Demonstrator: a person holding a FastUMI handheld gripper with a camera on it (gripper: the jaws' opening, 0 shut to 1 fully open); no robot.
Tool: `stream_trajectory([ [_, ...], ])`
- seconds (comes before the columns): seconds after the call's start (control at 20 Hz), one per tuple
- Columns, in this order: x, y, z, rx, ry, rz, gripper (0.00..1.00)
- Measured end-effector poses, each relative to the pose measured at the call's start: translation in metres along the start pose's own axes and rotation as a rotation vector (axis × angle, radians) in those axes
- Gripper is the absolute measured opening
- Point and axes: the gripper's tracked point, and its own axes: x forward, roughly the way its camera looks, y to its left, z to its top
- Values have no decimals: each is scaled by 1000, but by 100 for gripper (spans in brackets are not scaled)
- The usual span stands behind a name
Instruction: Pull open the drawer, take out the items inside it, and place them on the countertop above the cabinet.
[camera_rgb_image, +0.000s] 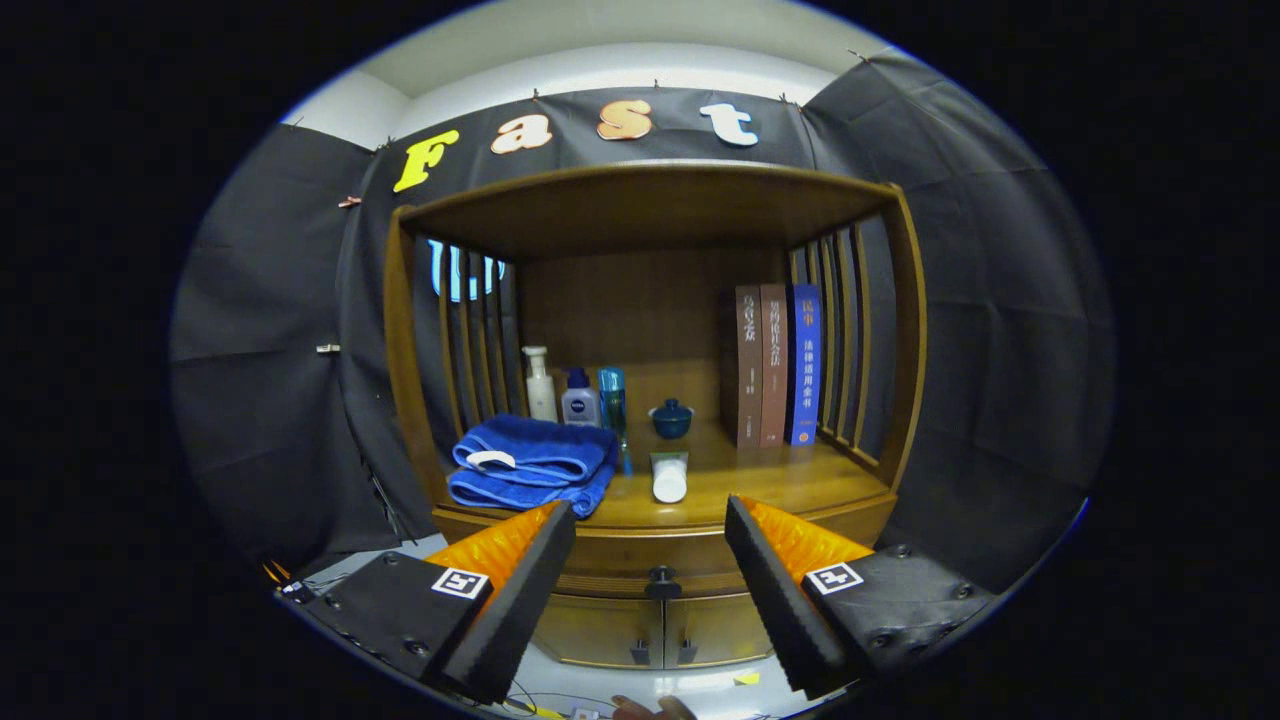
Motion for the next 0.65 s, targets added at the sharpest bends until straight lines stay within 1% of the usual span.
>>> stream_trajectory([
  [0.15,-23,5,19,-8,-43,-3,99],
  [0.3,-40,9,29,-11,-56,-3,99],
  [0.65,-61,18,40,-27,-88,8,99],
])
